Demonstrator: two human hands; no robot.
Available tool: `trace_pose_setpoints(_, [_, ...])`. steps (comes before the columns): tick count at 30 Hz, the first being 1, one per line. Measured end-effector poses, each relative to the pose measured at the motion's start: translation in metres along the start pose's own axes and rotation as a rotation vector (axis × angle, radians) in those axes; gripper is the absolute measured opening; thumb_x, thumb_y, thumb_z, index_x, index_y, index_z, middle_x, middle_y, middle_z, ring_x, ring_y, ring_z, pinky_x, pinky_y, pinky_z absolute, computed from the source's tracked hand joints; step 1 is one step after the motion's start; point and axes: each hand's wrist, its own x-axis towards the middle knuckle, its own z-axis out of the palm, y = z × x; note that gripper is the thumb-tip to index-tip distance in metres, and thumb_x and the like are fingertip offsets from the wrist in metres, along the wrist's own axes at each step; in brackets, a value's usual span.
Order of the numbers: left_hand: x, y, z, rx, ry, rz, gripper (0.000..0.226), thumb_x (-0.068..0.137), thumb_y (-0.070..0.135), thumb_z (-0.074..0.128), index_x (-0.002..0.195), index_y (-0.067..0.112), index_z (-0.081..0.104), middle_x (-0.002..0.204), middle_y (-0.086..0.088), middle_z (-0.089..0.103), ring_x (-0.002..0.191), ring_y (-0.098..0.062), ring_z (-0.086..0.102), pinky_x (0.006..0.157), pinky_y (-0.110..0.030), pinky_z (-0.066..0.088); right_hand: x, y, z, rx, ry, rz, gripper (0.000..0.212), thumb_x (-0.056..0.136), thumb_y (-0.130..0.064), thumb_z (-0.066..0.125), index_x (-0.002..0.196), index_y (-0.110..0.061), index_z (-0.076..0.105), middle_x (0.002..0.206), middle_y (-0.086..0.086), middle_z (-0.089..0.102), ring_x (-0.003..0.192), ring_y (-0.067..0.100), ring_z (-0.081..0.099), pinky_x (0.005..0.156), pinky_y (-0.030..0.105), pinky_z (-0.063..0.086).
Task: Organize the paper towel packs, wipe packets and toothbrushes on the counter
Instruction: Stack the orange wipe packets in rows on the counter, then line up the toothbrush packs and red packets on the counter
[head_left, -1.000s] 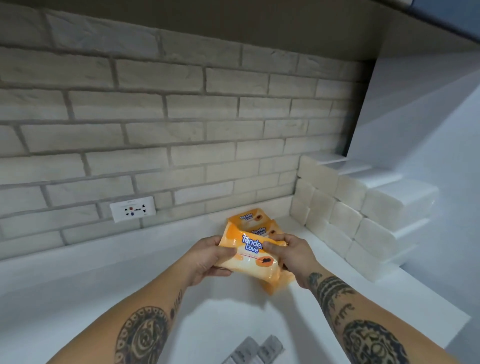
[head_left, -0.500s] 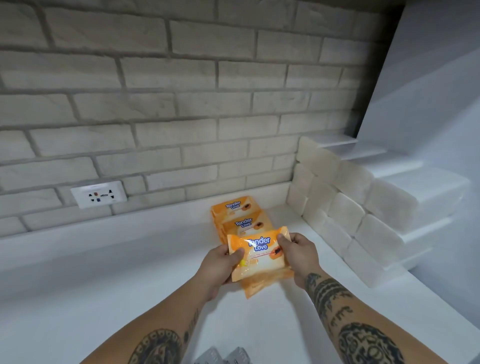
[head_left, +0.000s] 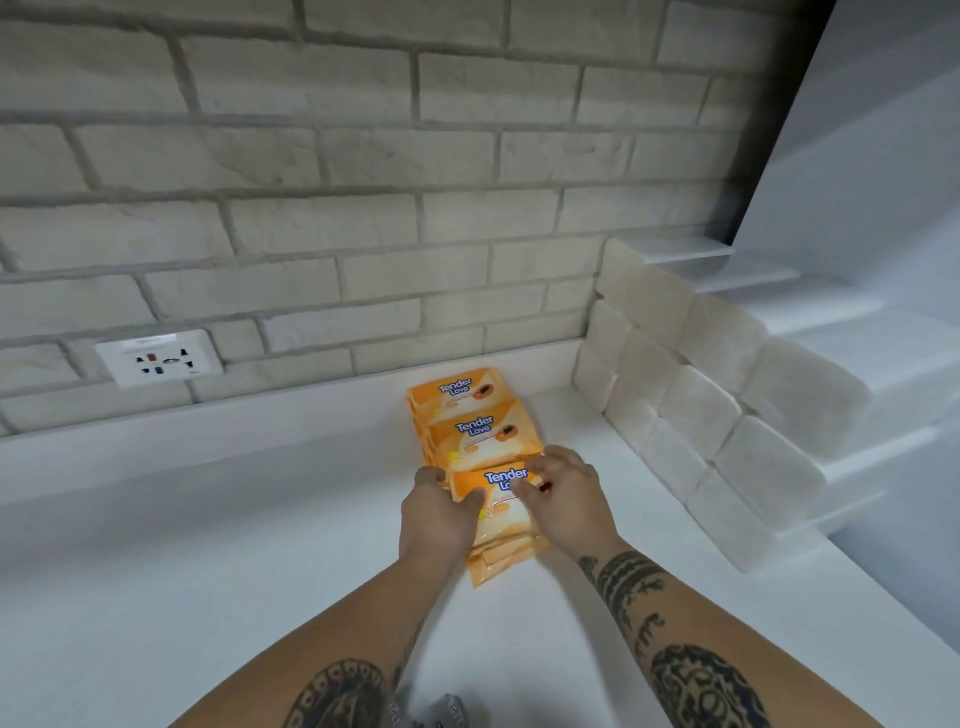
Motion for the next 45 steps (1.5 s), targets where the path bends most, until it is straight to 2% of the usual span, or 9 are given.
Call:
trace_pose_setpoints(4, [-0.001, -0.010, 0.000, 0.261, 0.069, 0.293, 0.037, 0.092, 0.037, 0.070, 0.127, 0.027, 0.062, 0.144, -0.003, 0.050, 0.126, -0.028, 0.049, 0.098, -0.039, 0.049, -0.003, 0.002, 0.006, -0.210, 0.038, -0.019, 0.040, 0.099, -0.057, 0.052, 0.130, -0.036, 0.066, 0.144, -0.019, 0.055, 0.137, 0.015, 0.038, 0.106, 0.040, 0.035])
trace_pose_setpoints(8, [-0.004, -0.019, -0.007, 0.478, -0.008, 0.595, 0.034, 0.095, 0.053, 0.054, 0.123, 0.041, 0.069, 0.152, 0.009, 0.046, 0.133, -0.024, 0.037, 0.104, -0.044, 0.040, -0.009, 0.007, 0.009, -0.184, 0.143, -0.107, 0.043, 0.098, -0.061, 0.049, 0.127, -0.035, 0.068, 0.137, -0.017, 0.060, 0.132, 0.014, 0.044, 0.100, 0.039, 0.033])
trace_pose_setpoints(12, [-0.003, -0.019, -0.010, 0.623, -0.109, 0.591, 0.042, 0.099, 0.060, 0.046, 0.135, 0.044, 0.059, 0.153, 0.016, 0.044, 0.137, -0.017, 0.032, 0.106, -0.043, 0.034, -0.013, 0.018, 0.009, -0.228, 0.080, -0.185, 0.061, 0.088, -0.069, 0.039, 0.130, -0.035, 0.068, 0.138, -0.015, 0.061, 0.131, 0.011, 0.049, 0.102, 0.039, 0.036])
trace_pose_setpoints(18, [-0.005, -0.013, -0.008, 0.704, -0.131, 0.564, 0.045, 0.102, 0.059, 0.039, 0.142, 0.042, 0.052, 0.156, 0.013, 0.040, 0.139, -0.019, 0.030, 0.107, -0.042, 0.034, -0.011, 0.015, 0.008, -0.261, 0.041, -0.161, 0.068, 0.089, -0.071, 0.031, 0.136, -0.034, 0.064, 0.147, -0.011, 0.057, 0.137, 0.015, 0.047, 0.105, 0.041, 0.038])
trace_pose_setpoints(24, [-0.010, -0.012, -0.019, 0.712, -0.147, 0.604, 0.043, 0.104, 0.056, 0.037, 0.143, 0.042, 0.049, 0.158, 0.011, 0.036, 0.140, -0.020, 0.029, 0.107, -0.042, 0.034, -0.017, 0.010, 0.005, -0.270, 0.096, -0.146, 0.056, 0.093, -0.062, 0.040, 0.131, -0.032, 0.067, 0.144, -0.010, 0.058, 0.136, 0.018, 0.048, 0.102, 0.042, 0.038])
trace_pose_setpoints(33, [-0.028, -0.046, -0.087, 0.626, -0.186, 0.553, 0.037, 0.101, 0.043, 0.050, 0.134, 0.028, 0.060, 0.143, 0.004, 0.052, 0.133, -0.023, 0.040, 0.105, -0.043, 0.043, -0.076, -0.029, 0.022, -0.204, 0.188, -0.157, 0.033, 0.099, -0.049, 0.054, 0.122, -0.032, 0.071, 0.145, -0.011, 0.056, 0.139, 0.017, 0.042, 0.105, 0.043, 0.031])
trace_pose_setpoints(37, [-0.051, -0.081, -0.131, 0.610, -0.454, 0.445, 0.047, 0.085, 0.062, 0.059, 0.121, 0.032, 0.064, 0.123, 0.006, 0.057, 0.121, -0.020, 0.050, 0.102, -0.043, 0.047, -0.129, -0.053, 0.042, -0.190, 0.002, -0.177, 0.028, 0.097, -0.043, 0.062, 0.121, -0.032, 0.072, 0.140, -0.014, 0.059, 0.137, 0.014, 0.041, 0.104, 0.037, 0.026])
trace_pose_setpoints(41, [-0.089, -0.122, -0.177, 0.818, -0.706, 0.384, 0.067, 0.066, 0.080, 0.066, 0.119, 0.040, 0.059, 0.118, 0.011, 0.054, 0.115, -0.016, 0.049, 0.099, -0.043, 0.041, -0.189, -0.083, 0.066, -0.245, -0.190, -0.157, 0.038, 0.095, -0.048, 0.062, 0.130, -0.033, 0.065, 0.141, -0.017, 0.055, 0.140, 0.010, 0.035, 0.105, 0.035, 0.025])
trace_pose_setpoints(45, [-0.121, -0.155, -0.213, 0.915, -0.602, 0.460, 0.060, 0.071, 0.073, 0.068, 0.118, 0.038, 0.058, 0.115, 0.009, 0.055, 0.114, -0.018, 0.046, 0.097, -0.044, 0.035, -0.231, -0.111, 0.095, -0.409, -0.433, -0.208, 0.047, 0.092, -0.044, 0.061, 0.138, -0.037, 0.055, 0.147, -0.018, 0.047, 0.141, 0.012, 0.029, 0.112, 0.045, 0.026])
